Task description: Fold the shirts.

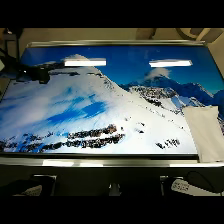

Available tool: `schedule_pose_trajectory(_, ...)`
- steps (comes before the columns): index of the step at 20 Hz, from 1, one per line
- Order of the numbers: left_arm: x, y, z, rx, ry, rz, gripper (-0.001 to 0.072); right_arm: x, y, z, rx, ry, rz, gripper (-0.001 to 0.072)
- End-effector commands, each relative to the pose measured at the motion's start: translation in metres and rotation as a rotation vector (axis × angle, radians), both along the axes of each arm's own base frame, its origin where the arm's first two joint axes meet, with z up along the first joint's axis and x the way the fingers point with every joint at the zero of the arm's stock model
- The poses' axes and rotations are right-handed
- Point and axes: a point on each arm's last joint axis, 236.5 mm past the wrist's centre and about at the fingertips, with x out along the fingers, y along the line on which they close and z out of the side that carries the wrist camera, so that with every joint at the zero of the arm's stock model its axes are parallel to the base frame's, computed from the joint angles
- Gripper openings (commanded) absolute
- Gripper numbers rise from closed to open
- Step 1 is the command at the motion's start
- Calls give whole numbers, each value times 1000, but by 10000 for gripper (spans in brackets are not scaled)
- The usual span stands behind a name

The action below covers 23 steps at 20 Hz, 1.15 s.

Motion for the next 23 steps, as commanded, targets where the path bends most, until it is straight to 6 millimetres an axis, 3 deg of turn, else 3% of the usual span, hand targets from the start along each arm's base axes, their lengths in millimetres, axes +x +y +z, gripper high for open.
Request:
schedule_pose_trajectory(1, -34, 15, -69, 85, 236, 79, 658, -17, 102, -52, 144, 279, 182, 539)
schedule_pose_trajectory(3, -44, 2, -80, 77, 188, 23, 657, -25, 118, -68, 102, 348, 260, 523)
schedule_pose_trajectory(5, -47, -5, -81, 73, 159, -3, 658, -24, 119, -67, 44, 361, 276, 526)
schedule_pose_trajectory(23, -47, -5, -83, 74, 162, -4, 658, -24, 121, -67, 46, 359, 282, 526)
